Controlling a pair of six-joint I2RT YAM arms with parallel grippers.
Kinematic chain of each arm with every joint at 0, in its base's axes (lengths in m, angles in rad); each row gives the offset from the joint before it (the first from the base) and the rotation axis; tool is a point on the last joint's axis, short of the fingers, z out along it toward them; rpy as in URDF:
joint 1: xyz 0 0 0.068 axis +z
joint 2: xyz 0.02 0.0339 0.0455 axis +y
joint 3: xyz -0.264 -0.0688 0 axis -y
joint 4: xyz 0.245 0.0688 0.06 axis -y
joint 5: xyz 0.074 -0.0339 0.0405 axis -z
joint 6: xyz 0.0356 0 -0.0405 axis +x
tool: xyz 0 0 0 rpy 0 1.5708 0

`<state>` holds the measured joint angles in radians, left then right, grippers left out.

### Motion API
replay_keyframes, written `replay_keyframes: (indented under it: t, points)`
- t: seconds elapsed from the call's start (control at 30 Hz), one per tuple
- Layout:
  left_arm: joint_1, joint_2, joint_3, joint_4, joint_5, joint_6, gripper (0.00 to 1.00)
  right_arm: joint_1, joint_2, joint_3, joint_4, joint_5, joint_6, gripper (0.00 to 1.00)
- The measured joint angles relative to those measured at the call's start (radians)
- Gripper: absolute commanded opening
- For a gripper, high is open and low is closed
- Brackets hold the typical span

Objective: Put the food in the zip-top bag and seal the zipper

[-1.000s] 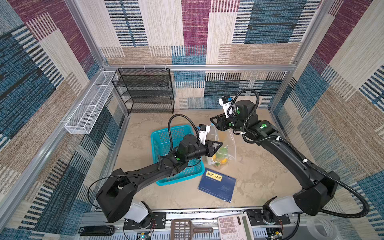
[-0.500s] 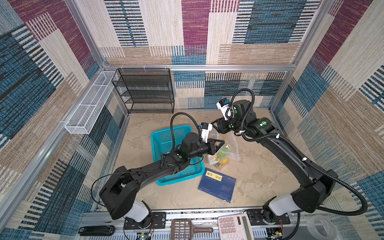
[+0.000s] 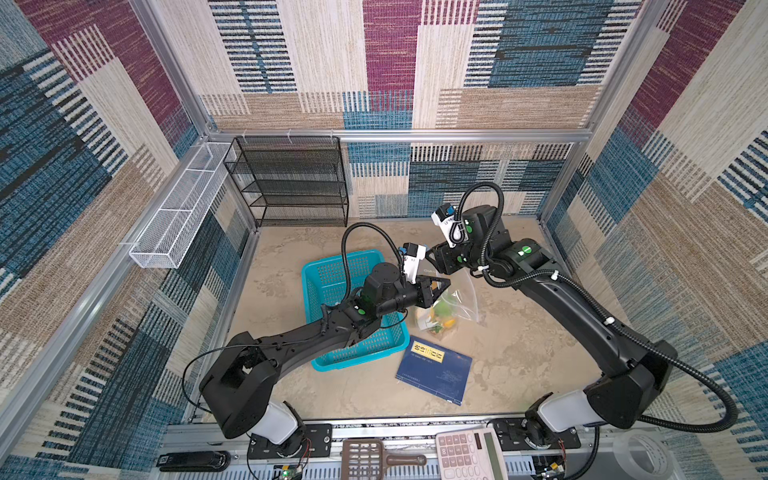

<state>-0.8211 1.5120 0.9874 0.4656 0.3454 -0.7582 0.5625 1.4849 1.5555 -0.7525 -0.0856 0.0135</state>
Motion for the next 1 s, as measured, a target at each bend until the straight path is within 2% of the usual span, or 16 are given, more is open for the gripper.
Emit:
replay_keyframes:
  t: [0.1,0.17,0.4,0.63,1.0]
  points:
    - [-0.001,0.004,0.006,0.000,0.000,0.000,0.17,0.000,0.011,-0.002,0.002,0.012,0.000,0.38]
    - [-0.002,0.009,0.011,-0.001,0.001,0.000,0.21,0.001,0.011,-0.006,0.008,0.017,0.001,0.30]
    - [-0.002,0.011,0.014,-0.011,0.000,-0.001,0.44,0.001,-0.024,-0.038,0.036,0.004,0.006,0.00]
    - [0.002,-0.039,0.006,-0.071,-0.008,0.018,0.68,0.001,-0.055,-0.055,0.069,-0.013,0.012,0.00]
    - [0.102,-0.250,-0.109,-0.202,-0.058,0.108,0.75,-0.006,-0.065,-0.072,0.116,-0.037,0.012,0.00]
